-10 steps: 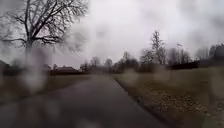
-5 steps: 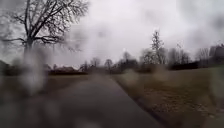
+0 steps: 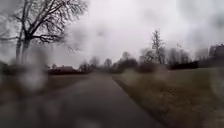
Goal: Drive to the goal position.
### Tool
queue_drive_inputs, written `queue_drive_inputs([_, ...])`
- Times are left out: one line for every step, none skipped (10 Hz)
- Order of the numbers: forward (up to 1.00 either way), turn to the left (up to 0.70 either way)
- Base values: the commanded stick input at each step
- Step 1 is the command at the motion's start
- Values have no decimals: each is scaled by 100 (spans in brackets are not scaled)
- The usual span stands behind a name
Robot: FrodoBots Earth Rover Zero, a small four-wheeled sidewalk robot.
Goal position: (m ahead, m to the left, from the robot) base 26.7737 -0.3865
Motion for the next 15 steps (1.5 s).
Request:
queue_drive_inputs([70,0])
queue_drive_inputs([70,6])
queue_drive_inputs([70,35])
queue_drive_inputs([70,33])
queue_drive_inputs([70,22])
queue_drive_inputs([70,11])
queue_drive_inputs([70,1])
queue_drive_inputs([70,0])
queue_drive_inputs([70,0])
queue_drive_inputs([70,0])
queue_drive_inputs([70,0])
queue_drive_inputs([70,0])
queue_drive_inputs([70,0])
queue_drive_inputs([70,0])
queue_drive_inputs([70,0])
